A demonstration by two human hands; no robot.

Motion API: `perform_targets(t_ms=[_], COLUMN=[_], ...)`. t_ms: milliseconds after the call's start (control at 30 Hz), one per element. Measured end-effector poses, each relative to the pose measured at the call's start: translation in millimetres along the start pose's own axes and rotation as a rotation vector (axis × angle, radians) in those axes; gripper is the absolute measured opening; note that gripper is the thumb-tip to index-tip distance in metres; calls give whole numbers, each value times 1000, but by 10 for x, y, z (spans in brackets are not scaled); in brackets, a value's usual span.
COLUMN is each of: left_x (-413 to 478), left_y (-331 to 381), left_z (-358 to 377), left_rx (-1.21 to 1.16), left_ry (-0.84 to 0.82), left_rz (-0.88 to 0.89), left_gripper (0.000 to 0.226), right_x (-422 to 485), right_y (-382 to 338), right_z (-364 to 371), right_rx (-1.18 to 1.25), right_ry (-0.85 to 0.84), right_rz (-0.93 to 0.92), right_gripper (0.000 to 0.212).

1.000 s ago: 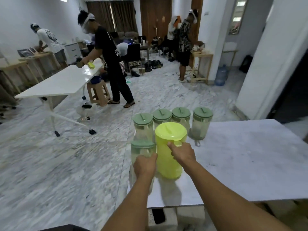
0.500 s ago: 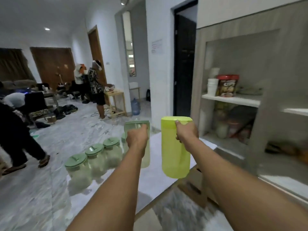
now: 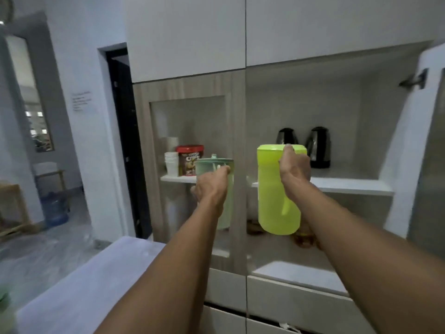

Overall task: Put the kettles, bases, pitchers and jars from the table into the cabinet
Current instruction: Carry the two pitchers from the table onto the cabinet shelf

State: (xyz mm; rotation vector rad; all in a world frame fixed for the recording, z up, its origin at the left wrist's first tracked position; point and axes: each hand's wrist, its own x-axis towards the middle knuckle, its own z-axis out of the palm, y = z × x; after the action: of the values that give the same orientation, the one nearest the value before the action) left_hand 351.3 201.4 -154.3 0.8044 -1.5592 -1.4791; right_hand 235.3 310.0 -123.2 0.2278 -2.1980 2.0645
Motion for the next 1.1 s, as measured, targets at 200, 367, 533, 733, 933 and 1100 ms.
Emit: perform_targets(t_ms=[200,367,533,733,933,1100], left_x=[580,1197,1913,2924,3934,4719], left_y=[167,285,279,49,-245,-690], left_z=[1595,2571,3099,3582,3994,4214], left_rx=[-93,-115,-109,-29,67,202], left_ry=[-94,-60,8,52,2,88], left_rz=[56,48,-19,-7,-110,-98], left_gripper=[31,35,37,36,49,56], right_x=[1520,2636,3455,4277,5016,5553], right_y=[51,111,297,519,759,978], right_z=[-328,-247,225,1035,1777,2316], right_rx=[58,115,155,177,148,233], right_ry=[128,106,17,-61,-165,-280], right_rz=[-78,-122,-106,-91,-25,-36], right_gripper=[61,47,50,49,45,47])
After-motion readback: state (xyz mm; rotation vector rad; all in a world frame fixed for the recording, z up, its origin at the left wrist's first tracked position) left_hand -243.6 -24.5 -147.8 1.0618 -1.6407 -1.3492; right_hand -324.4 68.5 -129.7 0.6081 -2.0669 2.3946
